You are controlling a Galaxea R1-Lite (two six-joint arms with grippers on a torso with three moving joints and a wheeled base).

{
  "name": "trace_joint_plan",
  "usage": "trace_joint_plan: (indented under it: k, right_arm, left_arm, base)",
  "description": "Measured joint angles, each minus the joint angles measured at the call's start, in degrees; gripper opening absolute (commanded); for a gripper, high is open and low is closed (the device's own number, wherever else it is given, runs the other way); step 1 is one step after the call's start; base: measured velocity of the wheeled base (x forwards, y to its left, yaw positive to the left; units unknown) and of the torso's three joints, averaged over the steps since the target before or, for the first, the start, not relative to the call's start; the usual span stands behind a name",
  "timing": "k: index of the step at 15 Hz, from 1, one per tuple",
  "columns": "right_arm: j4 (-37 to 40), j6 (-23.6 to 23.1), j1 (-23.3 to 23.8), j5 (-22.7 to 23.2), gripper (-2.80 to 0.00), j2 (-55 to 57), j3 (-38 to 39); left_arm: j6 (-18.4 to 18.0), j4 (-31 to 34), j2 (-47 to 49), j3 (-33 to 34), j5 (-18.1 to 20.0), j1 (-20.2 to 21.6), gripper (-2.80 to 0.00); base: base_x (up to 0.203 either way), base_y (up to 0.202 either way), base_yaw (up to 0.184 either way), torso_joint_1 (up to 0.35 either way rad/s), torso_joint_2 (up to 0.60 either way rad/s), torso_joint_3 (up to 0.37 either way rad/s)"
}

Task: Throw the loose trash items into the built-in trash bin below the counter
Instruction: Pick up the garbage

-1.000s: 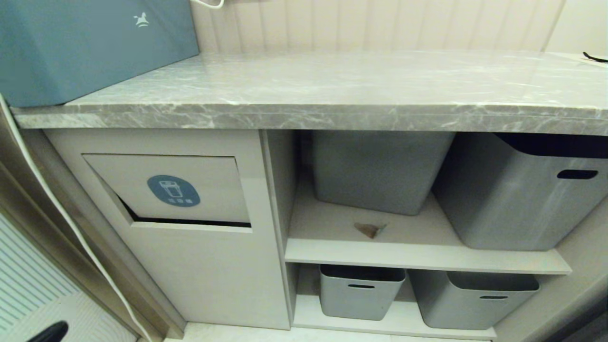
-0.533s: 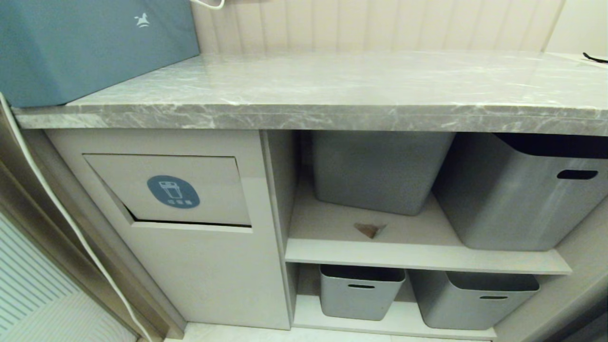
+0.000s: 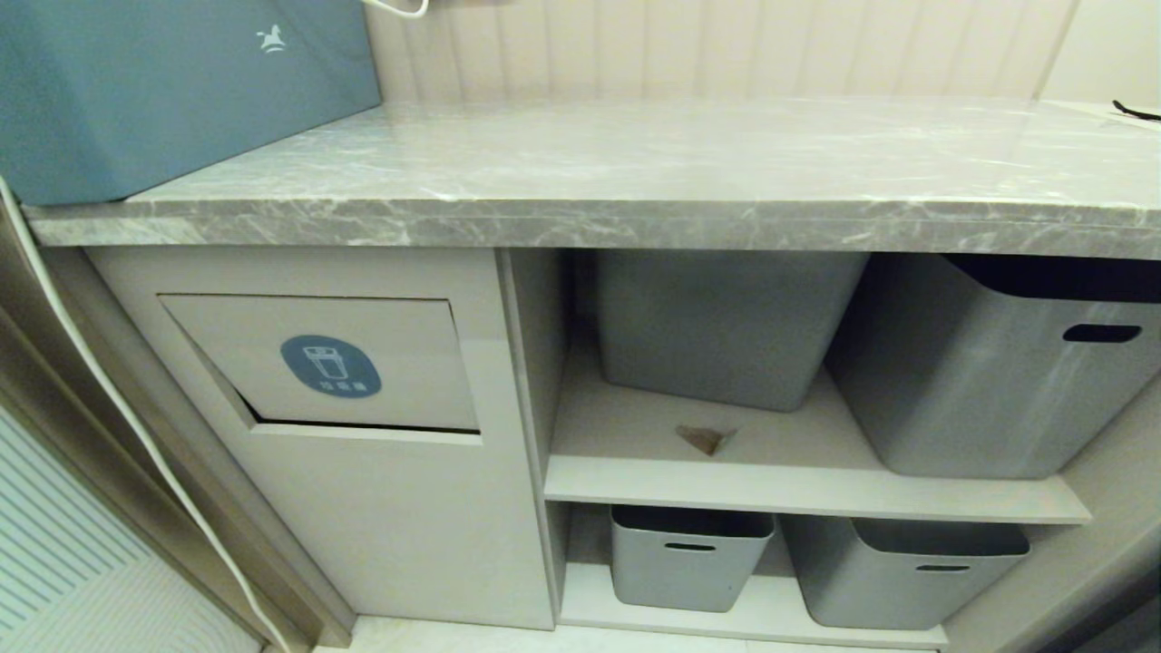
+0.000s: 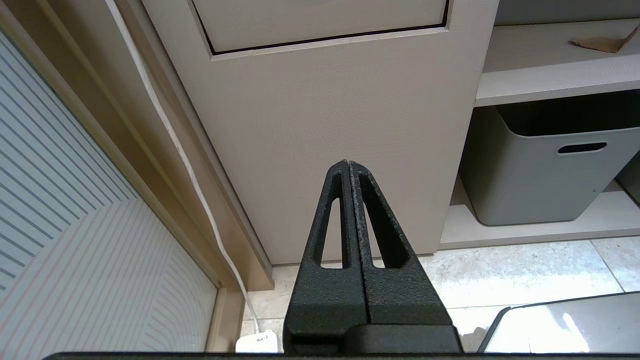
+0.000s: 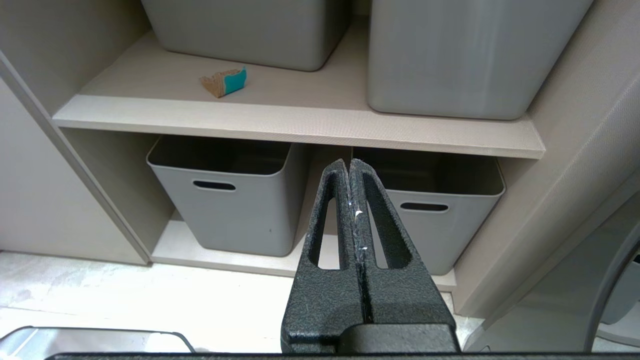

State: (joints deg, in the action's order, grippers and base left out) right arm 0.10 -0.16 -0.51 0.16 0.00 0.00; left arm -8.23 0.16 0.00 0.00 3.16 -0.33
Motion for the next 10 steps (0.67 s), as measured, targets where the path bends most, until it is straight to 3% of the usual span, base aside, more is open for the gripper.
trace_joint_plan:
  k: [10]
  right_arm:
    - [0.0, 0.0, 0.0, 0.0, -2.80, 0.0, 0.0]
  left_arm:
    - [0.3, 0.1, -0.1, 0.0, -0.4, 0.0, -2.80]
  base:
    - [0.000, 0.000, 0.000, 0.000, 0.00, 0.000]
